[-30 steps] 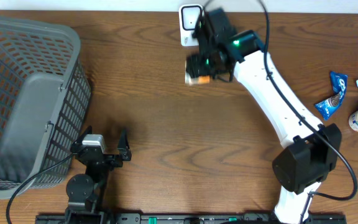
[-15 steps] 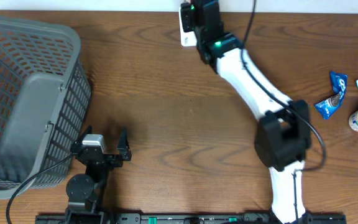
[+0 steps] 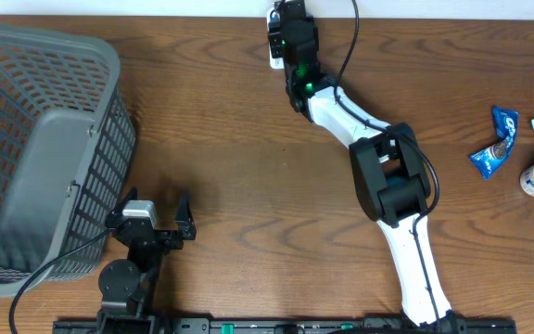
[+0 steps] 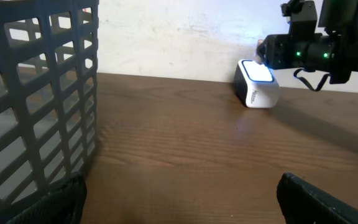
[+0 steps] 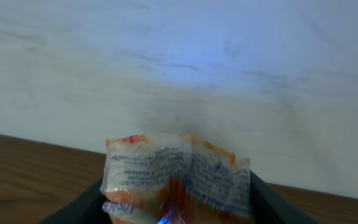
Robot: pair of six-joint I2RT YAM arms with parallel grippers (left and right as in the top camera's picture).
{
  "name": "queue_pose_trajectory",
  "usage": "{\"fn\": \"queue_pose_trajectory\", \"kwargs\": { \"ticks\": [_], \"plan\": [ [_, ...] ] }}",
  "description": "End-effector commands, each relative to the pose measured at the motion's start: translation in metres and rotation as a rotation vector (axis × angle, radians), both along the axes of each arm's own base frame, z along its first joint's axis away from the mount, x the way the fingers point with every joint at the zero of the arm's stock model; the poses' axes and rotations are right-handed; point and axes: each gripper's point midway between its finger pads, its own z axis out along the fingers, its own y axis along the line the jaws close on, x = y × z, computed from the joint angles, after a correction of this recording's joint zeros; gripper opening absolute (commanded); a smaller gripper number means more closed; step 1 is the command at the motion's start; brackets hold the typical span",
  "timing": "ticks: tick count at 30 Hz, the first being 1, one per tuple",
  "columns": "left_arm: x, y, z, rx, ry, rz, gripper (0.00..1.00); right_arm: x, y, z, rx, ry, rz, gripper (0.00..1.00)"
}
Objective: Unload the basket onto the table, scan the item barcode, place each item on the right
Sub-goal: 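Hold the orange snack pack in front of the white scanner, then carry the snack pack to the right edge and release it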
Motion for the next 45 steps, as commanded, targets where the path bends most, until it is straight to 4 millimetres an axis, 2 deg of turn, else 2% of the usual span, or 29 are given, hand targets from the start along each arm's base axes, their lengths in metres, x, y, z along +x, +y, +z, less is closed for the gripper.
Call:
{"fn": "queue_pose_trajectory", "kwargs": {
  "ticks": [1, 6, 10, 11, 14, 15, 17, 18, 21, 22, 26, 32, 38, 41, 42, 45],
  "plan": [
    [-0.001, -0.003, -0.015, 0.010, 0.042, -0.022, 0.98, 0.006, -0.014, 0.000, 0.009, -0.009, -0.034, 0.50],
    [-0.001, -0.003, -0.015, 0.010, 0.042, -0.022, 0.98, 0.005, -0.014, 0.011, 0.010, -0.004, -0.032, 0.52],
    [-0.001, -0.003, -0.015, 0.010, 0.042, -0.022, 0.98, -0.005, -0.018, 0.038, -0.012, 0.028, -0.050, 0.52],
    [-0.001, -0.003, -0.015, 0.010, 0.042, -0.022, 0.98, -0.011, -0.027, 0.052, -0.031, 0.051, -0.083, 0.51],
    [-0.001, -0.003, -0.015, 0.010, 0.042, -0.022, 0.98, -0.030, -0.054, 0.075, -0.090, 0.114, -0.175, 0.52],
    [-0.001, -0.003, -0.015, 0.010, 0.042, -0.022, 0.98, -0.046, -0.080, 0.089, -0.145, 0.173, -0.249, 0.51],
    [-0.001, -0.003, -0.015, 0.010, 0.042, -0.022, 0.98, -0.060, -0.103, 0.099, -0.187, 0.224, -0.299, 0.48],
    [-0.001, -0.003, -0.015, 0.010, 0.042, -0.022, 0.98, -0.074, -0.130, 0.105, -0.228, 0.286, -0.346, 0.47],
    [-0.001, -0.003, -0.015, 0.010, 0.042, -0.022, 0.98, -0.090, -0.175, 0.103, -0.268, 0.378, -0.408, 0.47],
    [-0.001, -0.003, -0.015, 0.010, 0.042, -0.022, 0.98, -0.093, -0.189, 0.100, -0.279, 0.409, -0.428, 0.47],
    [-0.001, -0.003, -0.015, 0.010, 0.042, -0.022, 0.98, -0.107, -0.268, 0.075, -0.301, 0.543, -0.550, 0.46],
    [-0.001, -0.003, -0.015, 0.010, 0.042, -0.022, 0.98, -0.122, -0.371, 0.035, -0.151, 0.658, -0.717, 0.46],
    [-0.001, -0.003, -0.015, 0.010, 0.042, -0.022, 0.98, -0.142, -0.450, -0.021, -0.046, 0.777, -0.812, 0.43],
    [-0.001, -0.003, -0.015, 0.010, 0.042, -0.022, 0.98, -0.154, -0.484, -0.046, -0.026, 0.815, -0.870, 0.44],
    [-0.001, -0.003, -0.015, 0.010, 0.042, -0.022, 0.98, -0.161, -0.503, -0.062, -0.014, 0.835, -0.903, 0.46],
    [-0.001, -0.003, -0.015, 0.010, 0.042, -0.022, 0.98, -0.170, -0.525, -0.081, 0.009, 0.852, -0.947, 0.47]
  ]
}}
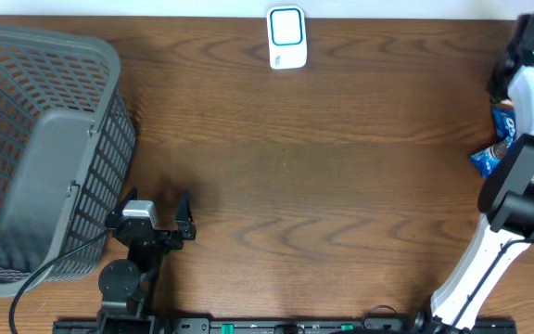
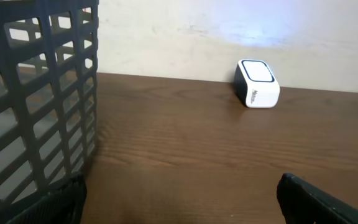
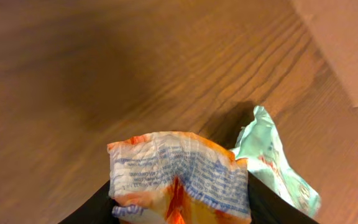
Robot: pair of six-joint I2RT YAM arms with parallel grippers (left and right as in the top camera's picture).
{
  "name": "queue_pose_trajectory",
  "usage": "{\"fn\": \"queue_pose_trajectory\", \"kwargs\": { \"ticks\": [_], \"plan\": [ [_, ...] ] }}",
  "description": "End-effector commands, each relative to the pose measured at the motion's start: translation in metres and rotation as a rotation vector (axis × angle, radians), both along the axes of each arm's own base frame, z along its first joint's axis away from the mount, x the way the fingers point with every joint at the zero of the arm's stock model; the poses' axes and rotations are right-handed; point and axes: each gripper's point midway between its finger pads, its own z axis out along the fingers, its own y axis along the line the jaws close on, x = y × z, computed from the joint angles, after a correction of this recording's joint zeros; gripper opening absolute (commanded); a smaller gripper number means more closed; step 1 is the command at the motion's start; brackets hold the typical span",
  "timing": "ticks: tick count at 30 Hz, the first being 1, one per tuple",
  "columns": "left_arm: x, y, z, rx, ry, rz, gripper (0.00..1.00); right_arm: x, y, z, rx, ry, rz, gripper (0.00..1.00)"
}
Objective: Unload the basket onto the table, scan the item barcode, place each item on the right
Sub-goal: 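Carry the snack pack to the right edge and release it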
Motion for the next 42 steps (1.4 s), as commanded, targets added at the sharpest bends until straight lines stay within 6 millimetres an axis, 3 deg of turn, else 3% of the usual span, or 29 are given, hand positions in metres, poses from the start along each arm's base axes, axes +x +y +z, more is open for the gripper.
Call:
{"fn": "queue_pose_trajectory", "kwargs": {
  "ticks": [1, 4, 8, 10, 13, 15, 17, 23, 24, 25, 30, 36, 40, 42],
  "plan": [
    [-0.001, -0.004, -0.015, 0.010, 0.042, -0.022, 0.98, -0.013, -0.025, -0.030, 0.029, 0.020, -0.067, 0.47],
    [-0.001, -0.004, -0.015, 0.010, 0.042, -0.022, 0.98, -0.017, -0.038, -0.035, 0.035, -0.007, -0.112, 0.53],
    [-0.001, -0.004, -0.015, 0.010, 0.042, -0.022, 0.98, -0.015, -0.045, -0.024, 0.026, -0.056, -0.137, 0.80],
    [-0.001, -0.004, -0.015, 0.010, 0.042, -0.022, 0.98, -0.013, -0.043, -0.013, 0.020, -0.070, -0.132, 0.99],
    [-0.001, -0.004, -0.015, 0.010, 0.042, -0.022, 0.98, -0.009, -0.034, 0.017, 0.005, -0.112, -0.114, 0.99],
    [-0.001, -0.004, -0.015, 0.010, 0.042, -0.022, 0.98, -0.006, -0.015, 0.060, -0.005, -0.163, -0.078, 0.99],
    [-0.001, -0.004, -0.015, 0.010, 0.042, -0.022, 0.98, -0.003, 0.010, 0.088, 0.025, -0.201, -0.022, 0.99],
    [-0.001, -0.004, -0.015, 0.010, 0.042, -0.022, 0.98, -0.001, 0.111, 0.167, 0.164, -0.346, 0.151, 0.99],
    [-0.001, -0.004, -0.015, 0.010, 0.042, -0.022, 0.98, -0.004, 0.142, 0.192, 0.185, -0.387, 0.210, 0.99],
    [-0.001, -0.004, -0.015, 0.010, 0.042, -0.022, 0.98, -0.007, 0.158, 0.206, 0.189, -0.406, 0.245, 0.99],
    [-0.001, -0.004, -0.015, 0.010, 0.042, -0.022, 0.98, -0.034, 0.220, 0.266, 0.193, -0.499, 0.377, 0.99],
    [-0.001, -0.004, -0.015, 0.010, 0.042, -0.022, 0.98, -0.059, 0.264, 0.312, 0.204, -0.597, 0.487, 0.99],
    [-0.001, -0.004, -0.015, 0.010, 0.042, -0.022, 0.98, -0.066, 0.277, 0.321, 0.210, -0.617, 0.518, 0.99],
    [-0.001, -0.004, -0.015, 0.010, 0.042, -0.022, 0.98, -0.069, 0.272, 0.317, 0.180, -0.587, 0.509, 0.99]
  ]
}}
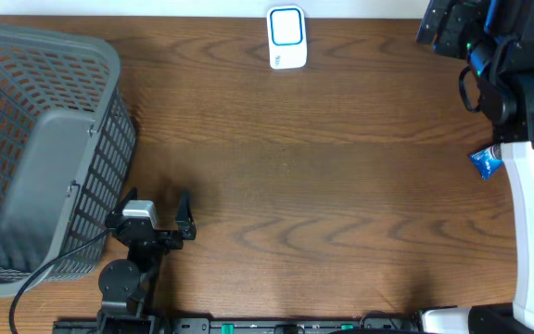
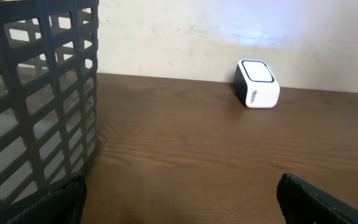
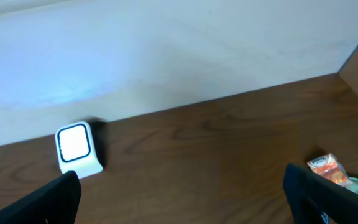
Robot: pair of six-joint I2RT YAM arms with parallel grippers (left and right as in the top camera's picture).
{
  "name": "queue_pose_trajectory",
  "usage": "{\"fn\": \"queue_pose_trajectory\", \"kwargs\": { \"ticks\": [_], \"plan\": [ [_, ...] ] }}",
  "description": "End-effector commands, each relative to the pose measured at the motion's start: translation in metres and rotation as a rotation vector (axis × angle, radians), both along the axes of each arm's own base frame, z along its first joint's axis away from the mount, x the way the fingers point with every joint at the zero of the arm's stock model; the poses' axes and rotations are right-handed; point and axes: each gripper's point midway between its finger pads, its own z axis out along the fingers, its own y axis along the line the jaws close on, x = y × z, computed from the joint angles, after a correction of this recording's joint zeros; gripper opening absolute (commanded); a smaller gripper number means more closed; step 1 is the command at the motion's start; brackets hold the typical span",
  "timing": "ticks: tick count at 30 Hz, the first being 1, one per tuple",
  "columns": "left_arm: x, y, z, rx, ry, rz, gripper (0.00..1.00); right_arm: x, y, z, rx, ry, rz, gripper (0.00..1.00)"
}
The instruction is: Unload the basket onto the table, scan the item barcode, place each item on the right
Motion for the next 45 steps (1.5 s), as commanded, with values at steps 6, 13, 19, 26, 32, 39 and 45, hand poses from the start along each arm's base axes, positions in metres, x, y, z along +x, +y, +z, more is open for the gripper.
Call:
{"fn": "queue_pose_trajectory", "kwargs": {
  "ticks": [6, 13, 19, 26, 32, 39, 45],
  "plan": [
    [-0.001, -0.004, -0.015, 0.010, 0.042, -0.022, 0.98, -0.004, 0.006, 0.017, 0.017, -0.053, 0.024, 0.99],
    [-0.001, -0.004, -0.015, 0.010, 0.042, -0.022, 0.98, -0.043, 0.008, 0.066, 0.021, -0.194, 0.053, 0.99],
    [-0.001, -0.004, -0.015, 0.010, 0.042, -0.022, 0.98, -0.098, -0.001, 0.103, -0.020, -0.381, 0.070, 0.99],
    [-0.001, -0.004, -0.015, 0.010, 0.042, -0.022, 0.98, -0.154, -0.005, 0.093, 0.006, -0.592, 0.088, 0.99],
    [-0.001, -0.004, -0.015, 0.010, 0.042, -0.022, 0.98, -0.193, -0.012, 0.050, 0.006, -0.720, 0.102, 0.99],
    [-0.001, -0.004, -0.015, 0.010, 0.042, -0.022, 0.98, -0.221, -0.017, -0.007, -0.004, -0.846, 0.096, 0.99],
    [-0.001, -0.004, -0.015, 0.010, 0.042, -0.022, 0.98, -0.230, -0.020, -0.054, -0.015, -0.914, 0.083, 0.99]
  ]
}}
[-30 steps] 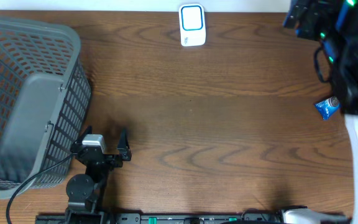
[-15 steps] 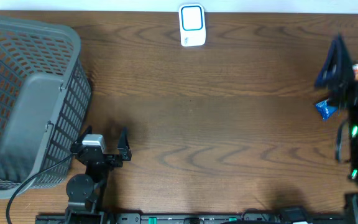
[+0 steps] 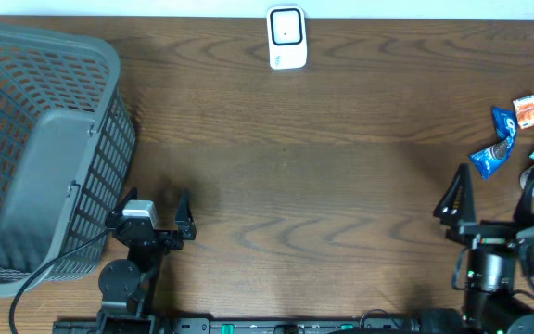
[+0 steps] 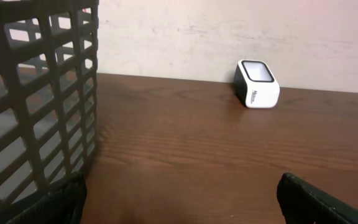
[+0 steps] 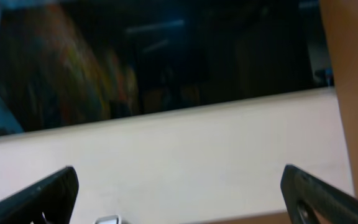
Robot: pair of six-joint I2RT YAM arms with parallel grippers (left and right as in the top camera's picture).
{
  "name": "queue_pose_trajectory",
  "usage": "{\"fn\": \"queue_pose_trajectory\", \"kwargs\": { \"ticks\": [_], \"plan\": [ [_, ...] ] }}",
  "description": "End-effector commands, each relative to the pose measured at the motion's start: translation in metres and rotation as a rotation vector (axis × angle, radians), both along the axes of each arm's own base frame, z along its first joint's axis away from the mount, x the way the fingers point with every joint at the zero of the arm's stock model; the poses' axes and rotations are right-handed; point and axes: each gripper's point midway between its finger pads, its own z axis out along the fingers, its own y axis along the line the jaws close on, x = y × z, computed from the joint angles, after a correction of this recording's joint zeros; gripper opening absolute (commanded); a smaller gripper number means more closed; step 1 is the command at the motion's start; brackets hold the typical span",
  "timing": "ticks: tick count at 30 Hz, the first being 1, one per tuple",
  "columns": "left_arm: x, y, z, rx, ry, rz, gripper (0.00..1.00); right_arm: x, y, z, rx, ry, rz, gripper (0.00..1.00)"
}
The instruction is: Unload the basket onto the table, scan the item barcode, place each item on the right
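The white scanner (image 3: 286,37) stands at the table's back edge, and it also shows in the left wrist view as the scanner (image 4: 258,84). An orange packet (image 3: 527,109) lies at the far right next to a blue packet (image 3: 494,148). My right gripper (image 3: 495,186) sits at the front right, open and holding nothing, well short of the packets. In its own view the right gripper (image 5: 179,202) faces the wall. My left gripper (image 3: 149,210) rests open at the front left beside the basket; the left gripper (image 4: 182,205) has only bare table between its fingers.
A large grey mesh basket (image 3: 26,139) fills the left side of the table. At the right edge, a mint-green packet and a green-capped bottle lie by the blue packet. The wall runs right behind the scanner.
My right arm was raised over the back right of the table; now it is folded back at the front right edge, still open. The scanner's blue glow is gone. The left arm is unchanged.
My right gripper first held the orange packet right at the scanner. Then it held the packet over the right side by the mint-green packet. Then it was open, the packet lying on the table. Now the arm sits at the front edge.
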Motion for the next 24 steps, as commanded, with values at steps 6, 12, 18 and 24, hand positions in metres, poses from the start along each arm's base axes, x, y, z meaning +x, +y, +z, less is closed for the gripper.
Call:
{"fn": "queue_pose_trajectory", "kwargs": {
  "ticks": [6, 12, 18, 24],
  "plan": [
    [-0.001, -0.004, -0.015, 0.010, 0.042, -0.022, 0.98, 0.010, -0.001, -0.064, -0.014, 0.026, -0.008, 0.99],
    [-0.001, -0.004, -0.015, 0.010, 0.042, -0.022, 0.98, 0.027, -0.009, -0.115, -0.027, 0.137, -0.044, 0.99],
    [-0.001, -0.004, -0.015, 0.010, 0.042, -0.022, 0.98, 0.036, -0.013, -0.153, -0.045, 0.234, -0.059, 0.99],
    [-0.001, -0.004, -0.015, 0.010, 0.042, -0.022, 0.98, 0.040, -0.007, -0.179, -0.157, 0.342, -0.043, 0.99]
  ]
}}
